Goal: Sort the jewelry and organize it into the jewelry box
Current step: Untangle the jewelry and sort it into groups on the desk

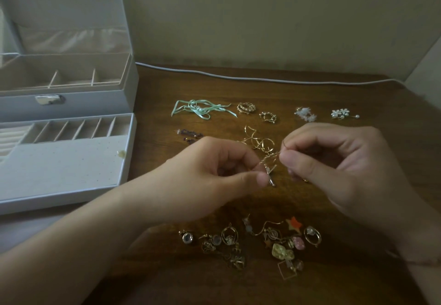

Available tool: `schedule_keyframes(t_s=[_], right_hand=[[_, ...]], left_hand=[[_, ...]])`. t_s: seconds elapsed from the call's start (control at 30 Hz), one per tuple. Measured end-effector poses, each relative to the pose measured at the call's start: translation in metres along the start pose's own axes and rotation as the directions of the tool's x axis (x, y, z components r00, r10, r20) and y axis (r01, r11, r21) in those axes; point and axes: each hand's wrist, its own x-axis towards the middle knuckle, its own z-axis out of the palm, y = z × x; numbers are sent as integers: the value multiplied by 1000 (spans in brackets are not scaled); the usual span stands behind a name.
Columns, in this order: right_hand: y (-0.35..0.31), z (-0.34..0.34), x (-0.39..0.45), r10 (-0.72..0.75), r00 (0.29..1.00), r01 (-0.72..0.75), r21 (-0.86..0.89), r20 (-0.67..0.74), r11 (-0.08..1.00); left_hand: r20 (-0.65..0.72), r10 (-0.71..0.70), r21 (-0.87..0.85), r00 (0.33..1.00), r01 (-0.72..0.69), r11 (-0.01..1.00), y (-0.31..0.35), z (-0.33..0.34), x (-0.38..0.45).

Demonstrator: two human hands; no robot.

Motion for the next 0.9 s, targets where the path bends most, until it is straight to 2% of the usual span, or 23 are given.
schedule_keyframes(t_s=[0.1, 0.2, 0.27, 0.33, 0.4, 0.47, 0.5, 0.53, 0.57, 0.6, 0.63, 0.67, 0.73, 0.8, 0.9], right_hand=[[-2, 0, 0, 82, 995, -83, 19, 53, 996], [0, -1, 0, 140, 990, -140, 20, -21, 990], [2, 1, -1, 55, 989, -67, -80, -140, 995], [1, 5, -2, -88, 981, 49, -225, -170, 973], [-2, 9, -5, -204, 973, 158, -337, -107, 928], [-3, 8, -6, -265, 964, 233, -399, -28, 887], [-4, 6, -5, -277, 961, 246, -417, -15, 875], [-4, 2, -5, -274, 961, 240, -416, -24, 877], [-5, -4, -4, -257, 966, 220, -397, -40, 891], [-6, -10, -3, -228, 973, 199, -372, -35, 906], [-6, -16, -2, -195, 981, 185, -358, 7, 915], [-5, -20, -1, -166, 983, 184, -364, 82, 913], [0, -23, 0, -120, 959, 217, -395, 255, 893], [7, -21, 0, -62, 920, 224, -389, 388, 893], [11, -21, 0, 7, 872, 198, -367, 490, 909]], left_hand=[[-20, 2, -5, 1000, -3, 1000, 1, -1, 0], [13, -89, -276, 996, 89, 957, 2, -1, 0], [78, -172, -464, 982, 188, 866, 4, -1, 0], [192, -238, -594, 952, 306, 744, 5, 1, 0], [301, -258, -659, 918, 396, 640, 5, 1, 0], [325, -289, -643, 901, 434, 631, 5, -1, 1], [296, -320, -582, 900, 435, 687, 4, -4, 1], [232, -343, -460, 910, 413, 786, 4, -7, 1], [151, -336, -270, 930, 365, 891, 6, -10, -1], [81, -301, -37, 950, 304, 952, 7, -12, -2], [35, -250, 198, 968, 239, 951, 8, -13, -4], [2, -197, 402, 980, 179, 898, 7, -12, -6], [-36, -106, 673, 994, 103, 733, 7, -10, -10], [-20, -82, 748, 996, 69, 660, 10, -7, -15], [24, -139, 782, 990, 68, 619, 14, -5, -16]])
